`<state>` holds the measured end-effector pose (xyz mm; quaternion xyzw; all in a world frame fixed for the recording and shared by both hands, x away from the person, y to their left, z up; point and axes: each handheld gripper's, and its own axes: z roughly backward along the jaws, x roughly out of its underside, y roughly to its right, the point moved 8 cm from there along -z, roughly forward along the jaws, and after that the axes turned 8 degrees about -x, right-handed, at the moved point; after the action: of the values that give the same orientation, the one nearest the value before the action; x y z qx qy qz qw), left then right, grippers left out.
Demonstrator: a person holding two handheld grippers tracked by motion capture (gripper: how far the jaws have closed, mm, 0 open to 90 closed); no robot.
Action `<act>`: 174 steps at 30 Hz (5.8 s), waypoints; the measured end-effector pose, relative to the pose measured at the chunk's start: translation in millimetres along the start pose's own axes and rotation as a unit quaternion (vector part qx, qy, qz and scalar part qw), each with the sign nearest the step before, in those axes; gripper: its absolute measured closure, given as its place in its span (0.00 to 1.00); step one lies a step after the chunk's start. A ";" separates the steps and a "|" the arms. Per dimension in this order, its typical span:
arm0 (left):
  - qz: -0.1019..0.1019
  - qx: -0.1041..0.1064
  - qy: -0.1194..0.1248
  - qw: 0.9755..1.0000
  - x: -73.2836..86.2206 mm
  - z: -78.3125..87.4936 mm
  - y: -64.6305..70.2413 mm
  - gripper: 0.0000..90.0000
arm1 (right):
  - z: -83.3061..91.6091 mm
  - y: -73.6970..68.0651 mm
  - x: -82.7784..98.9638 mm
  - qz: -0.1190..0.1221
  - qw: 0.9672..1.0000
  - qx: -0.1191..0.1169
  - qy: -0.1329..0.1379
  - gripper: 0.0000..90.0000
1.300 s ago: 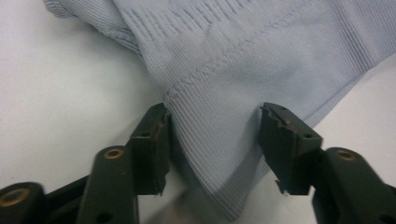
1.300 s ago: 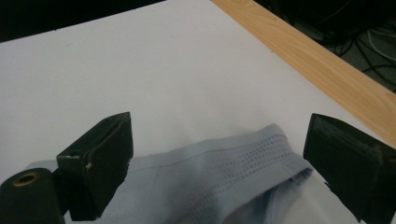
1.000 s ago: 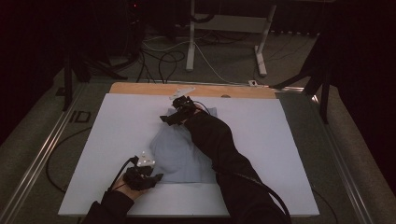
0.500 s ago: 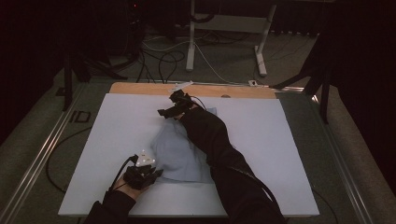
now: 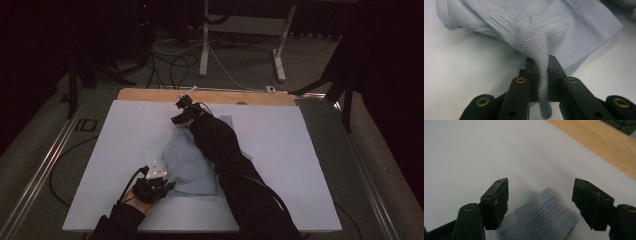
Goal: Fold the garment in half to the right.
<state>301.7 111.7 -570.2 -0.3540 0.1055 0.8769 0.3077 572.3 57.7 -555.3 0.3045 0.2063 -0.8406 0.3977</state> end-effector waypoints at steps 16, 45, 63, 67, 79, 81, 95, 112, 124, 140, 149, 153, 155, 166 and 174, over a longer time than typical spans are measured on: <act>-0.003 0.000 0.000 1.000 0.2 -0.7 0.2 0.93 | -15.9 1.5 5.5 -0.017 0.999 0.025 -0.043 0.59; -0.003 0.004 0.003 1.000 -2.5 0.6 0.3 0.93 | -3.6 -1.6 -1.5 0.048 0.996 0.060 -0.041 0.98; -0.028 0.017 0.024 0.999 -16.9 8.6 7.2 0.93 | 23.8 -6.8 -15.1 0.060 0.997 0.044 -0.014 0.98; -0.024 0.018 0.020 0.999 -19.0 9.3 6.6 0.93 | 31.9 -6.3 -17.9 0.064 0.997 0.041 -0.009 0.98; -0.064 0.017 0.026 0.997 -39.6 19.1 20.4 0.93 | 59.8 -0.7 -18.9 0.066 0.997 0.027 0.015 0.97; -0.073 0.020 0.028 0.997 -44.9 20.1 25.2 0.93 | 63.6 -0.4 -18.7 0.070 0.997 0.028 0.016 0.98; -0.113 0.033 0.031 0.993 -68.3 17.3 45.6 0.93 | 96.4 10.3 -17.6 0.063 0.996 0.024 0.052 0.98; -0.152 0.053 0.030 0.987 -85.4 6.6 72.9 0.93 | 127.0 33.9 0.0 0.044 0.996 0.029 0.078 0.97; -0.177 0.063 0.023 0.982 -99.4 -9.8 92.0 0.93 | 142.3 59.8 22.5 0.018 0.996 0.034 0.086 0.97; -0.215 0.073 -0.007 0.974 -109.5 -45.1 120.0 0.93 | 135.3 86.1 45.4 -0.009 0.996 0.027 0.083 0.97; -0.216 0.071 -0.018 0.974 -108.0 -66.0 126.8 0.93 | 124.4 92.3 54.2 -0.016 0.997 0.010 0.076 0.97; -0.217 0.070 -0.024 0.973 -107.4 -75.1 128.5 0.93 | 119.0 94.5 56.6 -0.019 0.997 0.003 0.074 0.97; -0.213 0.070 -0.024 0.974 -107.9 -78.4 129.0 0.93 | 115.0 96.8 59.2 -0.018 0.997 0.000 0.072 0.96; -0.206 0.083 -0.031 0.975 -109.1 -84.6 135.6 0.92 | 118.6 113.6 74.5 -0.048 0.996 0.026 0.070 0.51; -0.213 0.123 -0.030 0.969 -107.7 -81.0 150.7 0.78 | 140.4 113.5 78.5 -0.072 0.994 0.005 0.087 0.12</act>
<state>314.5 -89.8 -560.1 -0.3009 0.1259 0.7818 0.5313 574.4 -135.6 -517.8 0.3623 0.2576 -0.8384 0.3154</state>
